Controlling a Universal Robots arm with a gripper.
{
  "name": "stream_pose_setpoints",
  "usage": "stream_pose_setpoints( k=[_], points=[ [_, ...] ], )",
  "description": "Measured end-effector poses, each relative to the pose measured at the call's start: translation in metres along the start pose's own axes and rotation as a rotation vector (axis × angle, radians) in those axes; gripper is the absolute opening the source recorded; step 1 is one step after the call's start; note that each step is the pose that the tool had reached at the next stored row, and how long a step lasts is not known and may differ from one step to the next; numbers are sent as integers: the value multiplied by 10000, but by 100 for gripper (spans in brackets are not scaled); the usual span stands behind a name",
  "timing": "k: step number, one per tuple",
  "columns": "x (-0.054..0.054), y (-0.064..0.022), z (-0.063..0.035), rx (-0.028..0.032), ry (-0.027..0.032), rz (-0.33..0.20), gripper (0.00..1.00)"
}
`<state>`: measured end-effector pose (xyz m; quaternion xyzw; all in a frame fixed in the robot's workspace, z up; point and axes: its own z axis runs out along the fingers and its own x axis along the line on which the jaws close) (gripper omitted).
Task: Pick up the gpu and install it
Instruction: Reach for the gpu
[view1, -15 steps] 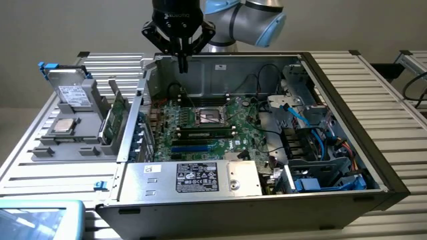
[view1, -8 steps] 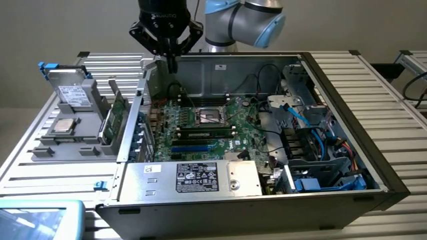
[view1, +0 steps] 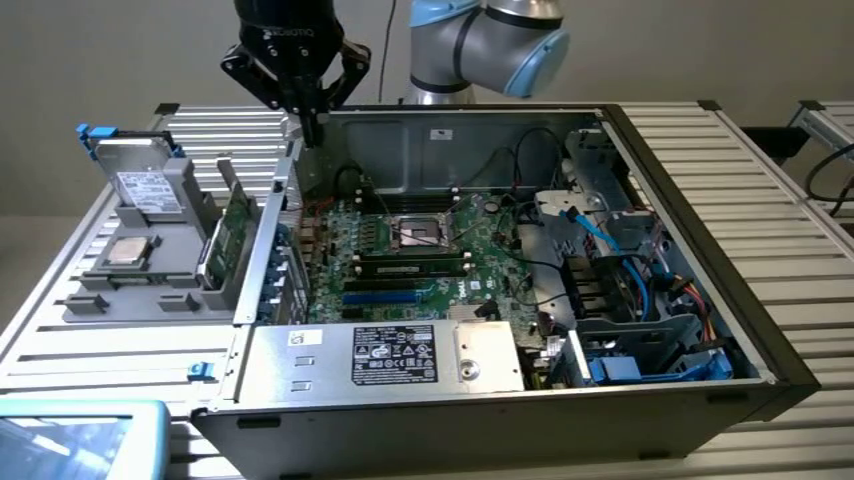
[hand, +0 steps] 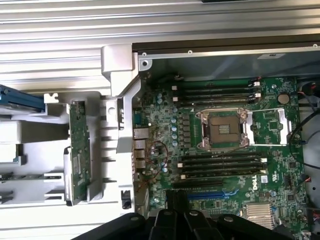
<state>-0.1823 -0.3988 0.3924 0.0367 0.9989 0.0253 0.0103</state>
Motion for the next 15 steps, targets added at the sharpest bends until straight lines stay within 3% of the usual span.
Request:
stream_pose_setpoints(
  k=[15],
  points=[
    [648,-49,17,-34,3,2,12]
  ],
)
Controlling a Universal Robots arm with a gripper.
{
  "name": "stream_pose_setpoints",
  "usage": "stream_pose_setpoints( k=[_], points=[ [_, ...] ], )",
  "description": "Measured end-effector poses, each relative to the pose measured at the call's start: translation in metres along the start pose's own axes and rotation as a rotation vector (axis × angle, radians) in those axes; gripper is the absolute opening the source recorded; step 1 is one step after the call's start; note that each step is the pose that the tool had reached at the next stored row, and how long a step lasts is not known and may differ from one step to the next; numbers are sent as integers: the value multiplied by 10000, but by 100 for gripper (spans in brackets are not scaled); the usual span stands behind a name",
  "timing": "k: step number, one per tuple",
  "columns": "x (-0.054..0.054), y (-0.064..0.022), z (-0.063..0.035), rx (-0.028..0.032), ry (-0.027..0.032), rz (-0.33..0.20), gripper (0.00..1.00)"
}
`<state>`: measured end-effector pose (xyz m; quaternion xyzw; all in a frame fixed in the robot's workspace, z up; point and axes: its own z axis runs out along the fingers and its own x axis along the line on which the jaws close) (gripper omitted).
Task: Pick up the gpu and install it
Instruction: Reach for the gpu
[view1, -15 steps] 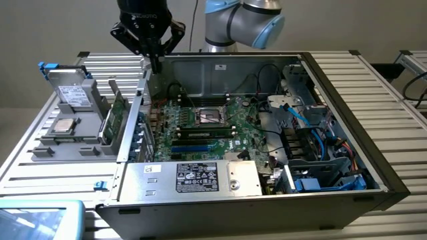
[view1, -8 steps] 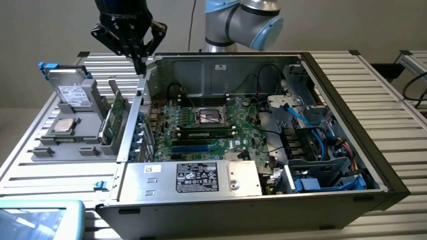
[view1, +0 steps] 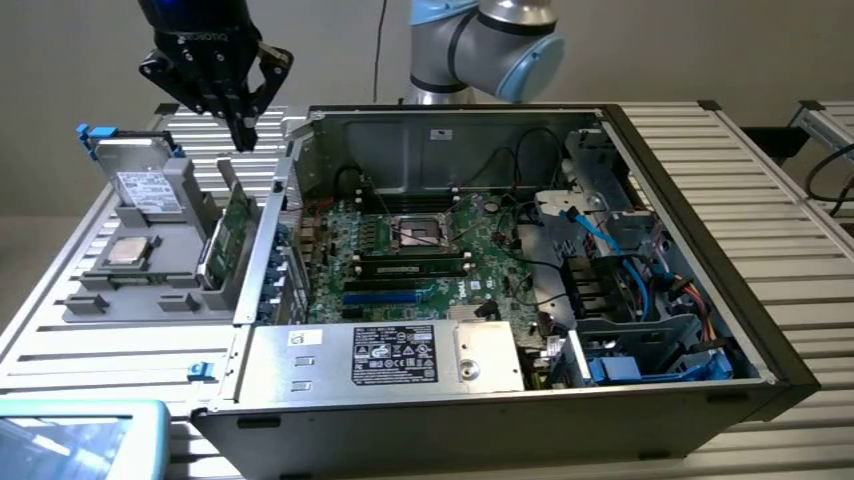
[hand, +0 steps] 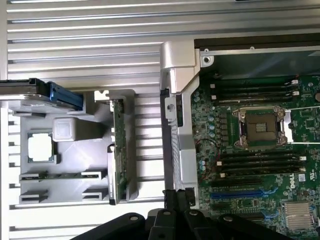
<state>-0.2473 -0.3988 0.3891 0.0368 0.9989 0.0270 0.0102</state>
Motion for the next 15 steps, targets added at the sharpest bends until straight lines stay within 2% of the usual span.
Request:
stream_pose_setpoints(
  k=[10,15],
  points=[
    [455,-37,70,0,0,0,12],
    [668,-18,115,0,1,0,12]
  ],
)
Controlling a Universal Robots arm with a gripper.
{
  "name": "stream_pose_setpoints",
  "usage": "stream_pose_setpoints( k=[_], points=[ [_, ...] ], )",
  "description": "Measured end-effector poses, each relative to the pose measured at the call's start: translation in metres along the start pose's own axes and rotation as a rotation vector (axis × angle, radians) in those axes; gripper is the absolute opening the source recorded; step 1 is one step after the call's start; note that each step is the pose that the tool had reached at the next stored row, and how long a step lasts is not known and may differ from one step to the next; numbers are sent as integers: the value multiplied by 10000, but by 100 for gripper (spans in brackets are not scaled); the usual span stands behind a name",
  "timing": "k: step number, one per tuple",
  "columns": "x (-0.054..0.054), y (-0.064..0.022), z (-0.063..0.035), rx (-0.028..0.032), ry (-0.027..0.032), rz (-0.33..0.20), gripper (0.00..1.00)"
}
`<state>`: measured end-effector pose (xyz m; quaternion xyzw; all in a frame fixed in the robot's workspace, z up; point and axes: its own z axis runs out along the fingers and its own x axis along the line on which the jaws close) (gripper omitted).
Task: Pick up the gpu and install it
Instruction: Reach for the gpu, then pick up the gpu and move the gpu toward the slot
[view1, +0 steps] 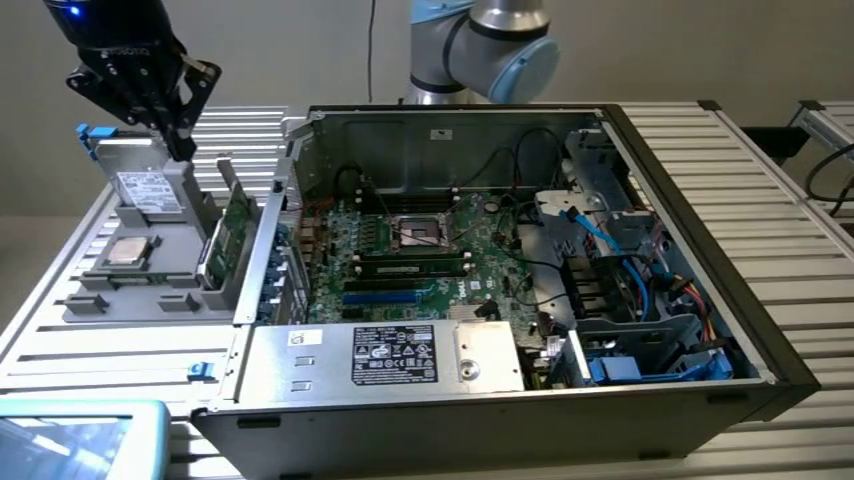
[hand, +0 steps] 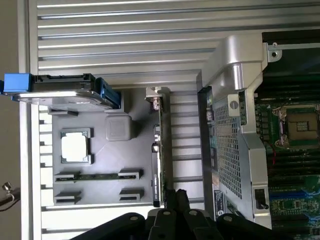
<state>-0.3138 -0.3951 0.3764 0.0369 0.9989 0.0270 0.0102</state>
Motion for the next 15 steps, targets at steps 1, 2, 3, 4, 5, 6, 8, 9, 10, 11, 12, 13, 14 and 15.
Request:
stream_pose_setpoints(
  k=[1,2,3,4,5,6,8,9,10,11,12,13,14,15],
  points=[
    [33,8,13,0,-1,0,12],
    [58,18,25,-2,-2,-1,12],
    [80,27,36,0,-1,0,12],
    [99,38,48,-2,-2,0,12],
    [119,49,60,-1,-1,0,12],
    [136,57,70,0,0,1,12],
    [143,68,84,1,5,1,12],
    [143,68,84,1,5,1,12],
    [143,68,85,0,5,0,12],
    [143,68,85,1,5,0,12],
    [143,68,85,0,4,0,12],
    [143,68,85,0,4,0,12],
    [143,68,85,0,4,0,12],
    [143,68,85,0,4,0,12]
  ],
)
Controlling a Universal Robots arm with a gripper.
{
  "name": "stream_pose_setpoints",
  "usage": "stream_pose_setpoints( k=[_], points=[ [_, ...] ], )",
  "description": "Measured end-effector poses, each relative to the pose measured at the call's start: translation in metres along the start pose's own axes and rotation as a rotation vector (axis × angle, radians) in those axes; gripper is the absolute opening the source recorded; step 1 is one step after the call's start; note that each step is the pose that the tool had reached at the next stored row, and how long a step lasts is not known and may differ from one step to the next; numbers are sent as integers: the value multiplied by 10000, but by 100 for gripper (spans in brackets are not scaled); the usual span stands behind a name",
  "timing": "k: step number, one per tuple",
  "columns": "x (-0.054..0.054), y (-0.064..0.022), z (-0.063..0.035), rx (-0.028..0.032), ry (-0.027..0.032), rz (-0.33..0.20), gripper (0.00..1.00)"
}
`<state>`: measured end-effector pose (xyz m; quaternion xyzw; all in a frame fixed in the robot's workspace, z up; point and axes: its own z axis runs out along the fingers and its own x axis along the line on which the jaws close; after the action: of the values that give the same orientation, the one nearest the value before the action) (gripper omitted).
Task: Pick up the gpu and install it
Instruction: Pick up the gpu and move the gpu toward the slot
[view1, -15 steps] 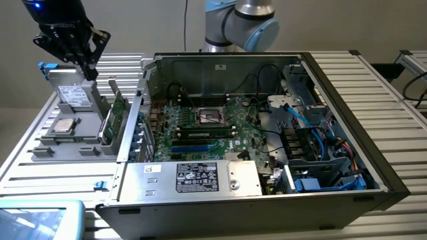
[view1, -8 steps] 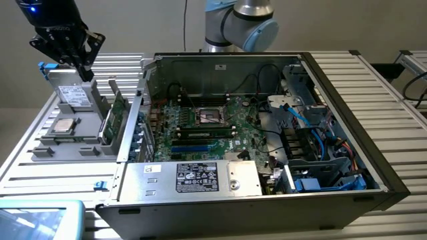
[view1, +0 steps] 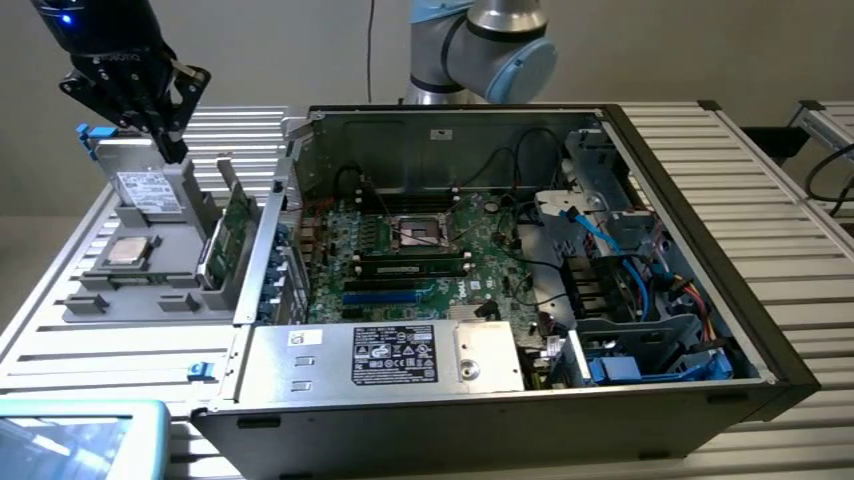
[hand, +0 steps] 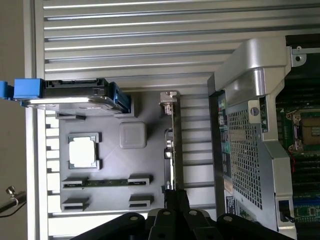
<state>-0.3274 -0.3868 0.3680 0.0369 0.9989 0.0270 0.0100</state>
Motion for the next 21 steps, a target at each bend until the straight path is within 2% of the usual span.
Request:
stream_pose_setpoints(
  k=[8,9,10,11,12,15,17,18,21],
  points=[
    [0,0,0,0,0,0,13],
    [0,0,0,0,0,0,25],
    [0,0,0,0,0,0,25],
    [0,0,0,0,0,0,32],
    [0,0,0,0,0,0,32],
    [2,0,1,-1,-5,-1,49],
    [10,-1,10,-7,-66,-62,49],
    [12,-2,19,-10,-99,-116,55],
    [20,-4,44,-18,-129,-359,55]
  ],
)
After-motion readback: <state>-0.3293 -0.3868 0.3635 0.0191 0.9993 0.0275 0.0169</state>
